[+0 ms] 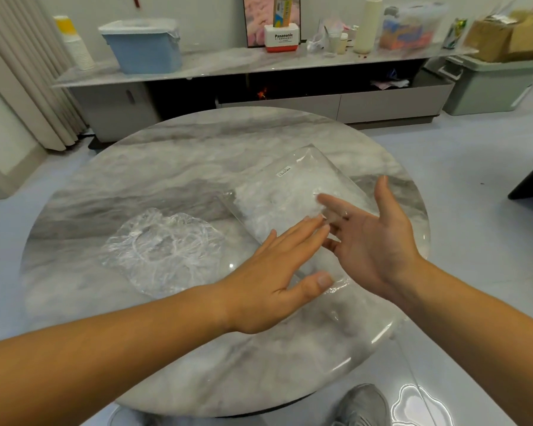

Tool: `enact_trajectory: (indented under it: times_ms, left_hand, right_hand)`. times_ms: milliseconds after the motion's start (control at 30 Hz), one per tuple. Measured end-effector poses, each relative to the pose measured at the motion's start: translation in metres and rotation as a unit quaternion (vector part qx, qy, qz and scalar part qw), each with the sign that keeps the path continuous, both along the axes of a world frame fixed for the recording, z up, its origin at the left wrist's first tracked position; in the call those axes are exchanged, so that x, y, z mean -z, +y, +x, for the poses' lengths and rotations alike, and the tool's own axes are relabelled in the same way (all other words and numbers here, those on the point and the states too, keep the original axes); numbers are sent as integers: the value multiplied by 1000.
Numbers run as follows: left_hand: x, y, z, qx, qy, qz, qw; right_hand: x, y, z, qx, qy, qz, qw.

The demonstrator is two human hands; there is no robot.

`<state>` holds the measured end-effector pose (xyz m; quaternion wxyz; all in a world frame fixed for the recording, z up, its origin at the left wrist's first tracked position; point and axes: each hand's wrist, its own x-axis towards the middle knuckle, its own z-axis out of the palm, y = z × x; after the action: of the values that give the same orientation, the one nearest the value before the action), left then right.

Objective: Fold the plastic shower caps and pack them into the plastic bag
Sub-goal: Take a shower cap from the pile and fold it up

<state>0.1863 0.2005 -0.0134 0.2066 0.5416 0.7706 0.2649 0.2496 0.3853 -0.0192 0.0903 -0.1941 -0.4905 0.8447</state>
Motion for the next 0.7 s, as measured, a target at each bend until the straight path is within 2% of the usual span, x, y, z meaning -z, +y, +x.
enact_trajectory:
  times_ms: [367,500,700]
  left_hand:
    - [3,-12,-4,1,-30,7,1000]
    - [2,-13,-5,0,-26,1,1000]
    - [1,-13,-4,1,-26,-1,1000]
  right_hand:
    - [-18,-10,-32,64,1,-148,987]
    - [-17,-13,-25,119,15,-195,973]
    - [-17,-19,-6,132,12,-225,965]
